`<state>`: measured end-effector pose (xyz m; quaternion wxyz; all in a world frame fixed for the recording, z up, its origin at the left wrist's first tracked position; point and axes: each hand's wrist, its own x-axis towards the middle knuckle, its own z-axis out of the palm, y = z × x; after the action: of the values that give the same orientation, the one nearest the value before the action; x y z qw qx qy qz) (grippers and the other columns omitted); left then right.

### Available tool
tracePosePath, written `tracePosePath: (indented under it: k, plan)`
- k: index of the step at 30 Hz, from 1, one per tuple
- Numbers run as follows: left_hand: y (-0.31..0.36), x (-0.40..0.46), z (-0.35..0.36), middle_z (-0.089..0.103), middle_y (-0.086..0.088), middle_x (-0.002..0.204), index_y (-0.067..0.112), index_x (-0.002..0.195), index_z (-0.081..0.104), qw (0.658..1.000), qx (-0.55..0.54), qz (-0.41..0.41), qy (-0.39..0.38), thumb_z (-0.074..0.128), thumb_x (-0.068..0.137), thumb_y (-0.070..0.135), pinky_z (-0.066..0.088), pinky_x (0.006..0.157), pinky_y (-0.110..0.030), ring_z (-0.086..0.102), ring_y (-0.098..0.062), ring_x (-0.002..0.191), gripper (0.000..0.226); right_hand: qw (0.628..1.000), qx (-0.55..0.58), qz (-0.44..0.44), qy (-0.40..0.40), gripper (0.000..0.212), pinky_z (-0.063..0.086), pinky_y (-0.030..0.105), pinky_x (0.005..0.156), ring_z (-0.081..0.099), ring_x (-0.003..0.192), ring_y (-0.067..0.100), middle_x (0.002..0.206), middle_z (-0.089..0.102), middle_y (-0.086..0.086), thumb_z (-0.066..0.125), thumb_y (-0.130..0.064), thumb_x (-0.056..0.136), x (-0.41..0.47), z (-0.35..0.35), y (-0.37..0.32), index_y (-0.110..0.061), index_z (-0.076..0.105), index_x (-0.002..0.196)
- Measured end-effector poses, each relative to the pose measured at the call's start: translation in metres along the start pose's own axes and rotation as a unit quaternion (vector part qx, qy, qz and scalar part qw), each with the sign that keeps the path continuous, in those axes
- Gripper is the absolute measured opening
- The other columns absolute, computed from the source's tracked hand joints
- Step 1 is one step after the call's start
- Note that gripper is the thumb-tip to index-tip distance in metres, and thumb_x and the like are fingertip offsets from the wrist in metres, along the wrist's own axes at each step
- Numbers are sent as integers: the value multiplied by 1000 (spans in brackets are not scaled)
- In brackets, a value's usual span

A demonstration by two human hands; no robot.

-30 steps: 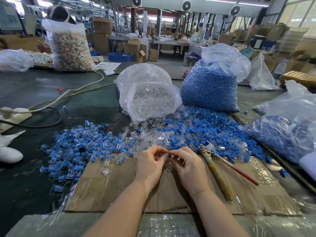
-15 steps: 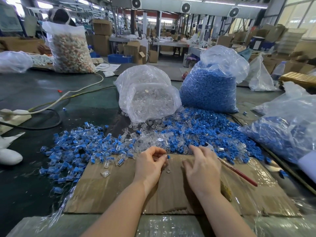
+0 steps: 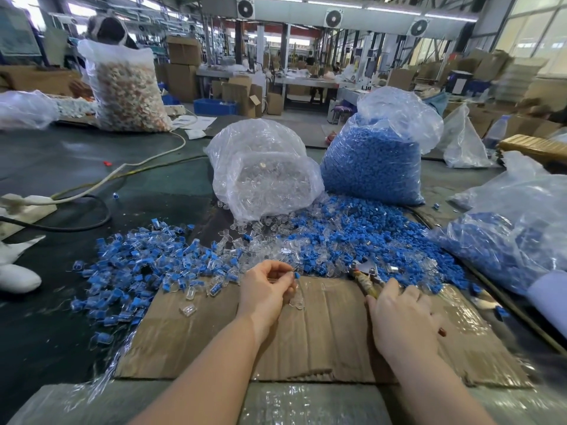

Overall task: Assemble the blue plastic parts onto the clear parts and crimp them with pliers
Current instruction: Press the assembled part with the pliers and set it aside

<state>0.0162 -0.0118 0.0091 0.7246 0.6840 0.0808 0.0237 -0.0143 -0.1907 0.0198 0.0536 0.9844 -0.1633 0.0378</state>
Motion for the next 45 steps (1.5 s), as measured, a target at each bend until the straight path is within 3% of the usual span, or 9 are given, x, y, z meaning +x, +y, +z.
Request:
tracePosePath:
  k: [5,9,13,16,21,24,34,40,45]
  plan:
    - [6,7,-3,63,-12,75,1,94,60,996,-77,-49,13,55,88,-4,52,57,-27,58,-16,61,9,986,131,-101,-19,35,46,29,76,51,88,17,100,52,4,23,-44,99,4,-20,-10,-15,43,98]
    - [9,10,-2,64,-8,68,4,90,62,993,-90,-67,30,58,87,-2,49,51,-28,59,-14,55,7,881,413,-123,-198,38,33,16,43,40,43,4,57,47,-6,37,-42,98,3,-38,-22,-14,49,75]
    - [12,15,-6,66,-8,70,6,84,64,990,-103,-71,58,61,85,-2,50,44,-21,63,-9,53,9,821,465,-127,-307,40,52,39,78,58,68,19,72,61,3,50,-50,90,4,-41,-25,-12,61,88]
    - [15,17,-11,67,-9,74,6,88,65,991,-95,-71,69,62,85,0,54,52,-22,64,-11,58,7,790,469,-143,-369,35,51,51,88,68,80,24,82,70,8,70,-33,73,5,-48,-27,-11,61,99]
    - [21,20,-12,65,-8,72,6,82,64,990,-90,-72,85,63,83,-3,53,51,-17,63,-7,49,10,793,455,-115,-389,26,53,51,85,65,97,28,107,63,19,54,-4,78,7,-53,-34,-10,50,103]
    - [23,22,-12,65,-8,73,6,81,64,990,-79,-74,91,63,83,-4,54,51,-17,62,-8,51,10,804,436,-130,-383,21,52,46,85,63,94,24,97,59,13,48,1,80,9,-56,-35,-10,48,98]
    - [32,20,-9,64,-9,71,4,83,65,987,-88,-84,110,65,83,0,49,43,-16,60,-12,54,4,793,450,-141,-386,23,49,43,81,55,89,22,94,50,11,44,6,81,6,-68,-34,-12,52,92]
    - [32,20,-7,65,-8,73,7,78,65,986,-85,-85,114,65,82,-2,49,45,-15,60,-12,57,10,803,434,-152,-379,33,50,42,79,53,89,22,98,50,12,44,5,80,5,-70,-33,-3,51,112]
    - [31,20,-5,65,-10,77,8,78,65,983,-104,-101,111,64,82,-2,53,55,-21,59,-13,60,11,821,420,-169,-347,15,40,33,65,46,77,21,84,47,9,40,3,85,1,-69,-35,-10,47,87]
